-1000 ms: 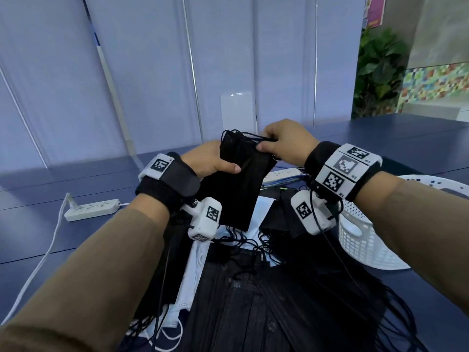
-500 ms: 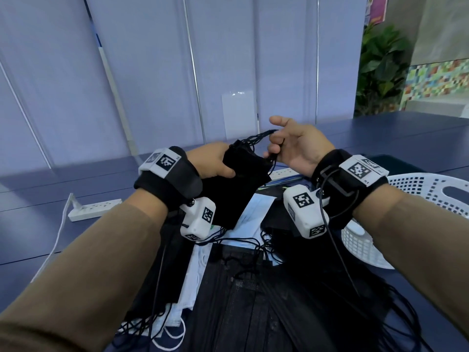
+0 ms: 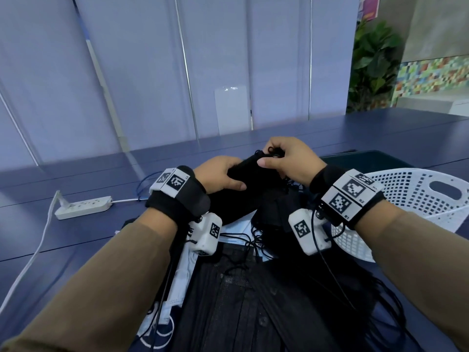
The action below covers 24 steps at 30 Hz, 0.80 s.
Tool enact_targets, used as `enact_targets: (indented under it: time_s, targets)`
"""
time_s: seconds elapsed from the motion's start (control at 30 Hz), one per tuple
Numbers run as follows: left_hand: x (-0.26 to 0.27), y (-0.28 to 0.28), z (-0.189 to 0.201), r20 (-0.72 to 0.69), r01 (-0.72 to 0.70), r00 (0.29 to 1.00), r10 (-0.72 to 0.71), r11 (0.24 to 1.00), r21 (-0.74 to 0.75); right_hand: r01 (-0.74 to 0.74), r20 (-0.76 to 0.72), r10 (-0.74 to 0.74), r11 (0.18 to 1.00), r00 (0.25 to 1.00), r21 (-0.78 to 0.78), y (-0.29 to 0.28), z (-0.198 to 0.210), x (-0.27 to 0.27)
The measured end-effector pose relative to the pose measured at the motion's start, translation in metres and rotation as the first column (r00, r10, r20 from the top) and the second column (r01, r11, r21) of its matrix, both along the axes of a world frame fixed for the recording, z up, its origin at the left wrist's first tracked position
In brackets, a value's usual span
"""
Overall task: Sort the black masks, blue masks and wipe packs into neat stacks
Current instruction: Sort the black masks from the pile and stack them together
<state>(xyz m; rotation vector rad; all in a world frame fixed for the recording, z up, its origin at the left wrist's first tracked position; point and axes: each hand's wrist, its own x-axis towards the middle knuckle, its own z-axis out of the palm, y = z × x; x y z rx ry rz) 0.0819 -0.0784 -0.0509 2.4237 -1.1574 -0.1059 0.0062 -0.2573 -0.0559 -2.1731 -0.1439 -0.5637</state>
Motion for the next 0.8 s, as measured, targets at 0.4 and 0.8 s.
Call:
enact_targets:
  time_s: [0.4,0.8]
  targets:
    - [0.006,0.017,0.006,0.205,-0.045,0.979,0.007,0.982,0.181,-0.105,-0.040,0.109,0.990,0.993,0.092,-0.016,-0.041,-0.020]
    - [0.010,0.034,0.017,0.076,0.001,0.997,-0.030,0.934,0.358,-0.171,0.041,0.176,0.980,0.984,-0.104,0.012,-0.039,-0.004]
